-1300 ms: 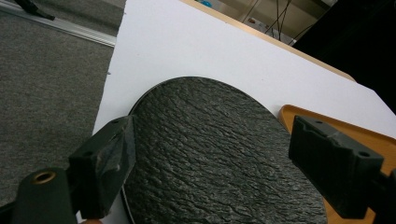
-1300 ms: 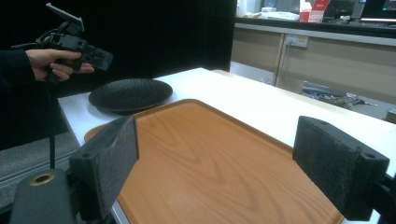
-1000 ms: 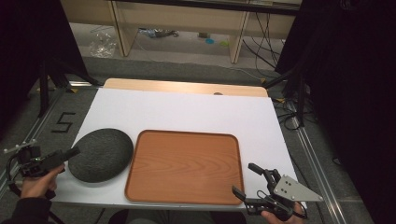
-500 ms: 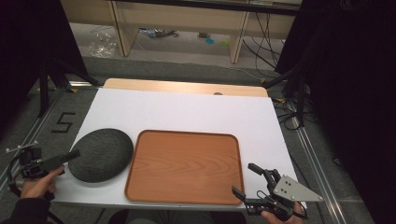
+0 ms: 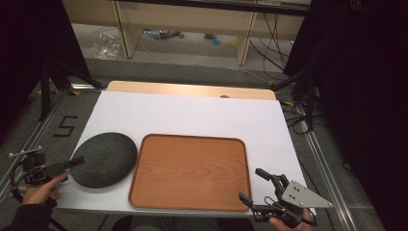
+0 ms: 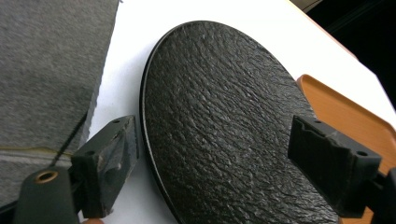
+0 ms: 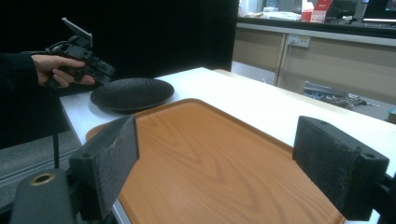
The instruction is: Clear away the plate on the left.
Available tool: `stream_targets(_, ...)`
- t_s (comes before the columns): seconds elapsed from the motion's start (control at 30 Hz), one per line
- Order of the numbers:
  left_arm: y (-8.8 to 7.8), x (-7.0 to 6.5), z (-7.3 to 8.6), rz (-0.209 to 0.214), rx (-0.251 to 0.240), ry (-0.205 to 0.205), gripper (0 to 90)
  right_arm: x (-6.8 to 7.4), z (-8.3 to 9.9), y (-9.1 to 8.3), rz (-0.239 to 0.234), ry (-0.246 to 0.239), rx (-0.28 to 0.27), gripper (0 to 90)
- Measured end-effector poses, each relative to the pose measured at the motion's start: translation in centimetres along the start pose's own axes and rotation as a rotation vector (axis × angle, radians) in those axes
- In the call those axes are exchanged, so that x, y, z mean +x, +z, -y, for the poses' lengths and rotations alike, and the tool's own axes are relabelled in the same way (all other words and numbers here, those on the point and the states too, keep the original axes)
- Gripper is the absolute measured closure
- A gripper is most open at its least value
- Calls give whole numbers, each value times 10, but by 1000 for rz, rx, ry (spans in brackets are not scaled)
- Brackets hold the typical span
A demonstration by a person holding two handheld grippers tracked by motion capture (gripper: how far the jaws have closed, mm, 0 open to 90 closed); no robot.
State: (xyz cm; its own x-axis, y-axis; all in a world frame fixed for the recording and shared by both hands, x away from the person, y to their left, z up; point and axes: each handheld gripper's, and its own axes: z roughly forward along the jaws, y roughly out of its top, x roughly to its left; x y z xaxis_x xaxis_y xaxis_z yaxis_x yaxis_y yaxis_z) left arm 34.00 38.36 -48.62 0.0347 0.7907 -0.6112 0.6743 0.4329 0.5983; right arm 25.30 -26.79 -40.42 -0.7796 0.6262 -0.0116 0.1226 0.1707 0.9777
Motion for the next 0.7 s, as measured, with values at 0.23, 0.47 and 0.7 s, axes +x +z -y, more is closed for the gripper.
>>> stream_targets(0.23,4,3,2,21,35,-26,163,0,1,1,0,0,-22,156)
stream_targets(0.47,7,4,4,46,70,-47,175,0,0,1,3,-3,-16,157)
stream_targets(0.7,10,5,6,60,113,-61,189,0,0,0,15,-10,-12,156)
